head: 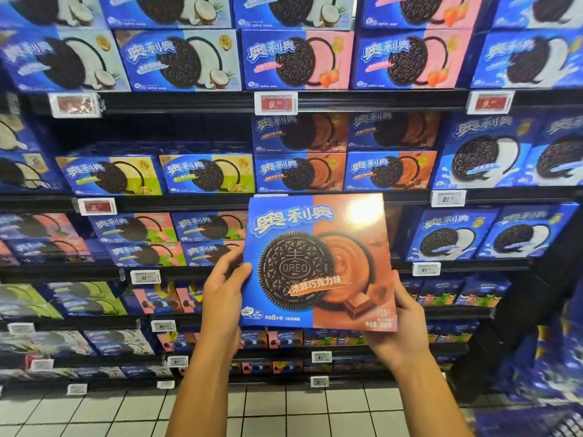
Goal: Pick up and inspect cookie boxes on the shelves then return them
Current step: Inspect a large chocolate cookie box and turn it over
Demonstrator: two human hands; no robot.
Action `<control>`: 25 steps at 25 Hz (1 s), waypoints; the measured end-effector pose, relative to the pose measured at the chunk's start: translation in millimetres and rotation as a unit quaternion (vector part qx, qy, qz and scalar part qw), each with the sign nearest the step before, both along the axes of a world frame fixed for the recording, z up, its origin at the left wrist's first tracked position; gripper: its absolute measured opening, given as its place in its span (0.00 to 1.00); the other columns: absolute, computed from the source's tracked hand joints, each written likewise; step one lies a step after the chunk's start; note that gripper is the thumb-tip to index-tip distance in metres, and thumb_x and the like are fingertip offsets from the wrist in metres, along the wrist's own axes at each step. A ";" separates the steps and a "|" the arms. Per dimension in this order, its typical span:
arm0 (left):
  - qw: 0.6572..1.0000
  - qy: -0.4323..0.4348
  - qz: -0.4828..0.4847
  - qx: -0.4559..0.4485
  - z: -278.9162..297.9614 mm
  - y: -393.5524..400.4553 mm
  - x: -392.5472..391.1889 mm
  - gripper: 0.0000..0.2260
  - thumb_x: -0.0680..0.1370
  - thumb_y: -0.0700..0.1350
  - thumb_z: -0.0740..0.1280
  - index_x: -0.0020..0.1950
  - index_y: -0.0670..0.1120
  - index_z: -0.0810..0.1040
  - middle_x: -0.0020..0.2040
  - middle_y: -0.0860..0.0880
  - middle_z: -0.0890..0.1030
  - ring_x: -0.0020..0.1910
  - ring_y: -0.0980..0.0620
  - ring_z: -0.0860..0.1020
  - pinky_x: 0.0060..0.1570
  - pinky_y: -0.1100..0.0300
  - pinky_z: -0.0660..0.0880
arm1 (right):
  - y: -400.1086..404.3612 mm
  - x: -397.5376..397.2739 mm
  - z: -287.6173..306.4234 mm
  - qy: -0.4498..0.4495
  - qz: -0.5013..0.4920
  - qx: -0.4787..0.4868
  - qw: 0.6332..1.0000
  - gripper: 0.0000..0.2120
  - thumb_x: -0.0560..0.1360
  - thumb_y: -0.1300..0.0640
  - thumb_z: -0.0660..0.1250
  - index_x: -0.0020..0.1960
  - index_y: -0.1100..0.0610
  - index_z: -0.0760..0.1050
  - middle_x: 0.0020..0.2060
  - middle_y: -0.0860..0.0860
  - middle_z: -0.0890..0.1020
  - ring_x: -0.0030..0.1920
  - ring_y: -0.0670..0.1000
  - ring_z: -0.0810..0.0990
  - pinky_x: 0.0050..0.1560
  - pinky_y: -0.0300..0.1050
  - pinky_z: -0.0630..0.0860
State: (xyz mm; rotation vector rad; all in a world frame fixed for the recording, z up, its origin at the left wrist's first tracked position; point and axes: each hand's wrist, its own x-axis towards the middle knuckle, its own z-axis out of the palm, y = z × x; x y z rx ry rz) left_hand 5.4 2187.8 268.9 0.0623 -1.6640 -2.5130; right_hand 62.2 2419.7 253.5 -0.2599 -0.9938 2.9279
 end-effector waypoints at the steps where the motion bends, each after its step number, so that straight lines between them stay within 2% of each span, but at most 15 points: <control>1: 1.000 -0.006 0.011 -0.024 1.1 2.5 0.7 0.13 0.80 0.36 0.64 0.59 0.50 0.80 0.60 0.48 0.82 0.54 0.51 0.82 0.51 0.56 0.78 | -0.8 0.3 1.1 0.004 -0.006 0.019 1.000 0.19 0.75 0.45 0.63 0.56 0.53 0.86 0.59 0.56 0.84 0.56 0.57 0.85 0.48 0.56 0.84; 3: 0.994 0.010 0.051 -0.096 4.3 8.8 5.1 0.15 0.79 0.36 0.64 0.62 0.50 0.78 0.63 0.51 0.80 0.57 0.56 0.79 0.52 0.67 0.74 | -4.7 0.9 5.2 0.030 -0.014 0.061 0.998 0.18 0.76 0.46 0.62 0.58 0.52 0.85 0.59 0.55 0.84 0.57 0.56 0.85 0.48 0.53 0.83; 5: 0.986 0.063 0.046 -0.144 12.2 19.4 12.3 0.15 0.79 0.37 0.66 0.57 0.57 0.78 0.60 0.57 0.80 0.58 0.60 0.77 0.53 0.70 0.71 | -11.2 -0.2 10.5 0.074 -0.026 0.120 0.990 0.17 0.78 0.49 0.61 0.60 0.51 0.83 0.60 0.54 0.84 0.58 0.55 0.84 0.51 0.53 0.83; 8: 0.985 0.089 -0.095 -0.112 25.9 47.8 22.6 0.08 0.76 0.49 0.70 0.53 0.60 0.80 0.51 0.65 0.83 0.53 0.66 0.79 0.54 0.69 0.74 | -30.7 0.1 21.1 0.111 -0.045 0.246 0.962 0.18 0.78 0.50 0.64 0.65 0.53 0.78 0.61 0.57 0.83 0.59 0.59 0.81 0.61 0.58 0.79; 10: 0.979 0.083 -0.158 -0.094 25.9 62.1 25.8 0.08 0.75 0.54 0.69 0.54 0.61 0.80 0.50 0.63 0.84 0.52 0.64 0.81 0.56 0.65 0.76 | -46.1 2.4 25.1 0.127 -0.049 0.328 0.935 0.19 0.76 0.49 0.66 0.66 0.48 0.77 0.61 0.49 0.84 0.59 0.52 0.82 0.57 0.47 0.81; 12: 0.978 0.087 -0.175 -0.076 19.0 63.9 27.5 0.17 0.73 0.58 0.70 0.61 0.59 0.76 0.56 0.59 0.84 0.55 0.59 0.82 0.52 0.64 0.78 | -59.2 4.9 27.5 0.144 -0.029 0.392 0.908 0.19 0.75 0.46 0.66 0.66 0.41 0.75 0.61 0.39 0.82 0.60 0.43 0.81 0.55 0.36 0.78; 13: 0.982 0.085 -0.163 -0.051 15.6 60.5 27.1 0.22 0.72 0.58 0.70 0.64 0.56 0.75 0.58 0.56 0.83 0.57 0.55 0.82 0.52 0.62 0.78 | -63.9 5.1 28.2 0.148 -0.011 0.409 0.900 0.19 0.75 0.45 0.65 0.66 0.40 0.74 0.61 0.37 0.81 0.61 0.40 0.80 0.55 0.33 0.77; 15: 0.988 0.057 -0.136 0.035 5.1 47.6 22.8 0.22 0.73 0.55 0.70 0.65 0.48 0.77 0.60 0.47 0.83 0.57 0.48 0.82 0.51 0.56 0.79 | -67.9 3.2 26.2 0.146 0.028 0.415 0.898 0.20 0.77 0.44 0.60 0.68 0.42 0.73 0.65 0.37 0.79 0.64 0.38 0.77 0.58 0.32 0.75; 17: 0.982 0.007 -0.137 0.129 -6.5 33.8 18.4 0.20 0.73 0.54 0.71 0.61 0.46 0.81 0.59 0.42 0.83 0.54 0.44 0.83 0.47 0.51 0.81 | -62.6 1.5 22.7 0.141 0.049 0.415 0.898 0.19 0.78 0.44 0.59 0.68 0.43 0.74 0.65 0.37 0.79 0.64 0.36 0.76 0.57 0.29 0.73; 19: 0.973 -0.032 -0.145 0.177 -19.0 20.6 17.4 0.19 0.73 0.57 0.68 0.58 0.48 0.83 0.56 0.43 0.84 0.52 0.43 0.84 0.43 0.50 0.82 | -50.3 -2.6 17.2 0.121 0.040 0.437 0.890 0.17 0.78 0.43 0.60 0.66 0.39 0.74 0.67 0.36 0.76 0.67 0.36 0.73 0.61 0.33 0.74; 21: 0.965 -0.044 -0.145 0.212 -33.4 7.1 16.6 0.19 0.74 0.57 0.65 0.58 0.48 0.84 0.53 0.44 0.85 0.50 0.44 0.85 0.41 0.49 0.82 | -32.5 -10.2 9.9 0.083 0.002 0.479 0.874 0.18 0.80 0.46 0.61 0.70 0.35 0.70 0.75 0.40 0.68 0.75 0.42 0.64 0.73 0.49 0.67; 22: 0.963 -0.040 -0.149 0.223 -38.8 1.7 16.0 0.18 0.75 0.57 0.65 0.56 0.47 0.84 0.52 0.45 0.86 0.49 0.44 0.85 0.41 0.49 0.82 | -23.7 -13.9 6.5 0.058 -0.019 0.499 0.864 0.20 0.81 0.47 0.62 0.72 0.35 0.66 0.77 0.42 0.65 0.77 0.44 0.61 0.75 0.54 0.64; 23: 0.960 -0.037 -0.155 0.229 -43.0 -2.6 16.1 0.17 0.74 0.57 0.67 0.54 0.47 0.85 0.50 0.46 0.86 0.48 0.45 0.85 0.41 0.49 0.82 | -15.8 -16.4 3.8 0.034 -0.038 0.511 0.858 0.22 0.81 0.46 0.62 0.73 0.35 0.63 0.77 0.40 0.64 0.78 0.45 0.60 0.74 0.55 0.65; 24: 0.957 -0.037 -0.164 0.236 -44.9 -5.6 16.1 0.18 0.71 0.58 0.72 0.53 0.47 0.85 0.48 0.46 0.86 0.47 0.45 0.85 0.41 0.49 0.82 | -10.4 -17.9 1.7 0.020 -0.049 0.507 0.860 0.24 0.81 0.45 0.62 0.74 0.36 0.61 0.74 0.38 0.67 0.75 0.44 0.65 0.70 0.52 0.71; 25: 0.954 -0.040 -0.170 0.244 -47.0 -8.0 15.9 0.21 0.66 0.58 0.78 0.52 0.46 0.85 0.47 0.47 0.86 0.46 0.45 0.85 0.41 0.50 0.82 | -6.7 -17.9 0.2 0.011 -0.049 0.483 0.874 0.24 0.80 0.44 0.62 0.74 0.37 0.61 0.68 0.34 0.74 0.69 0.42 0.73 0.61 0.47 0.77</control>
